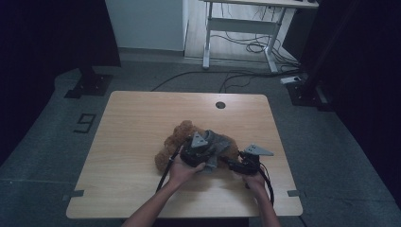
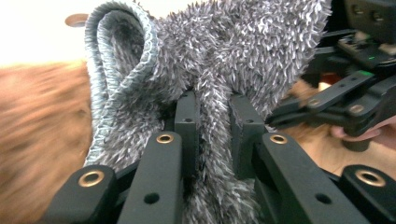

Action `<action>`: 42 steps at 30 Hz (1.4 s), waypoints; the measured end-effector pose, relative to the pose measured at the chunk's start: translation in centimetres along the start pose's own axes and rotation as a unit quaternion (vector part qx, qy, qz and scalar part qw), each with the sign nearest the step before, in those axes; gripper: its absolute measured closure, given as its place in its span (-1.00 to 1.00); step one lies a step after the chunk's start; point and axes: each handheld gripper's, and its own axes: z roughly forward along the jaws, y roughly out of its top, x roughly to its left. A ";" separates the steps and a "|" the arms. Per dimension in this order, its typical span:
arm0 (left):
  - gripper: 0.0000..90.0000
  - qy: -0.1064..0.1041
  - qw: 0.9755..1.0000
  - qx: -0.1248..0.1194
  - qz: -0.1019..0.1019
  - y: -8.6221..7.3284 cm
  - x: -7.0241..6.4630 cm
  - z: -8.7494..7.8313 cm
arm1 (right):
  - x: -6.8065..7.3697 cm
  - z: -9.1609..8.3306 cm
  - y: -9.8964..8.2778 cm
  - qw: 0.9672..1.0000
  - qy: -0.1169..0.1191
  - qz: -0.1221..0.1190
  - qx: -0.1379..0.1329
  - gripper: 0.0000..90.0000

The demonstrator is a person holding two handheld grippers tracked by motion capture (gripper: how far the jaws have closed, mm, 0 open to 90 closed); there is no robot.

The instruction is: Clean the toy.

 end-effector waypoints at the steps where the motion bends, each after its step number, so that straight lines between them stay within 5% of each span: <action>1: 0.69 0.005 1.000 -0.003 -0.005 -0.1 0.4 -0.5 | 0.0 0.0 0.0 1.000 0.000 -0.001 0.000 -0.17; 8: 0.69 0.050 0.999 -0.014 -0.014 -1.6 3.2 -3.9 | -0.2 0.0 -0.2 1.000 0.003 0.003 -0.003 -0.17; 14: 0.69 0.090 0.995 -0.012 -0.048 -3.9 6.2 -5.8 | -0.3 0.0 -0.2 1.000 0.005 0.003 -0.004 -0.17; 17: 0.69 0.087 0.991 0.001 -0.100 -6.2 8.7 -6.1 | -0.3 0.0 -0.2 1.000 0.005 0.002 -0.005 -0.17; 27: 0.69 0.104 0.984 0.012 -0.147 -9.2 11.5 -8.0 | -0.3 0.0 -0.3 1.000 0.006 -0.001 -0.008 -0.19; 30: 0.69 0.101 0.984 -0.005 -0.144 -8.2 11.3 -8.7 | -0.5 0.1 -0.3 1.000 0.005 0.001 -0.010 -0.20; 34: 0.69 0.092 0.989 -0.031 -0.114 -5.0 9.9 -9.1 | -0.6 0.4 -0.1 1.000 0.004 0.004 -0.012 -0.20; 38: 0.69 0.069 0.993 -0.046 -0.080 -1.3 7.4 -8.3 | -0.4 0.9 0.0 1.000 0.001 -0.004 -0.014 -0.21; 42: 0.69 0.033 0.998 -0.036 -0.038 1.3 3.5 -5.3 | -0.3 0.8 0.0 1.000 0.001 -0.007 -0.011 -0.22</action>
